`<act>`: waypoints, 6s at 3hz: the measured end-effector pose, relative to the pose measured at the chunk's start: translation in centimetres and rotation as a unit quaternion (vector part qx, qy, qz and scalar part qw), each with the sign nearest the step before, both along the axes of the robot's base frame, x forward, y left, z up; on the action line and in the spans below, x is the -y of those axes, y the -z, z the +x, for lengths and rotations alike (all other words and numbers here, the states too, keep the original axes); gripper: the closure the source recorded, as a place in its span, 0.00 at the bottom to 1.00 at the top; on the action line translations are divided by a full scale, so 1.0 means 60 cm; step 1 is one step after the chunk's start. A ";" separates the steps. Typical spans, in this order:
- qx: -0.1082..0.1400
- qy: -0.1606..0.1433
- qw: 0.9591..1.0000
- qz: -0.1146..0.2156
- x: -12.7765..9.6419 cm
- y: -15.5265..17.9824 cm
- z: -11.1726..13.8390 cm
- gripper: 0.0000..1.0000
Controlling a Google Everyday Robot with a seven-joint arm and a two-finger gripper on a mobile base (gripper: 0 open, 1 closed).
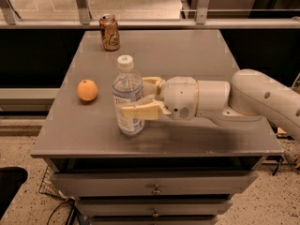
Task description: Move blue plastic bottle near orange can
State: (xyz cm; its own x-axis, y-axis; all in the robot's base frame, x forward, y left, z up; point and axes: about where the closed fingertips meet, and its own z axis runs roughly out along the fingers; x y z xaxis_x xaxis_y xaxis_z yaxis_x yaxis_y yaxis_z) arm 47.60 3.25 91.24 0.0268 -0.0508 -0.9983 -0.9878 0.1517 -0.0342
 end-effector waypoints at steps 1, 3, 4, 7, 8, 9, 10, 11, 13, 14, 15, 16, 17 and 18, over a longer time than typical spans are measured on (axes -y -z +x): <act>0.001 -0.002 1.000 0.000 -0.004 -0.001 -0.002 1.00; 0.028 -0.011 0.999 -0.019 0.024 -0.060 0.079 1.00; 0.019 -0.018 0.999 -0.037 0.047 -0.073 0.160 1.00; -0.054 0.031 0.995 -0.082 0.074 0.003 0.426 1.00; -0.055 0.031 0.995 -0.082 0.074 0.000 0.426 1.00; -0.054 0.032 0.995 -0.082 0.074 -0.001 0.426 1.00; -0.054 0.031 0.995 -0.082 0.074 0.000 0.426 1.00; -0.055 0.031 0.995 -0.082 0.074 -0.001 0.426 1.00; -0.055 0.032 0.995 -0.082 0.074 -0.001 0.426 1.00; -0.054 0.032 0.995 -0.082 0.074 -0.002 0.426 1.00; -0.043 0.074 0.996 -0.041 0.109 -0.096 0.448 1.00; -0.027 0.111 0.993 -0.011 0.136 -0.189 0.468 1.00; -0.021 0.128 0.991 0.014 0.147 -0.232 0.487 1.00; -0.023 0.140 0.989 0.030 0.134 -0.210 0.529 1.00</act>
Offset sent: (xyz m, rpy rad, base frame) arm 0.0475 -0.0153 0.0420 -0.0341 -0.0831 0.0078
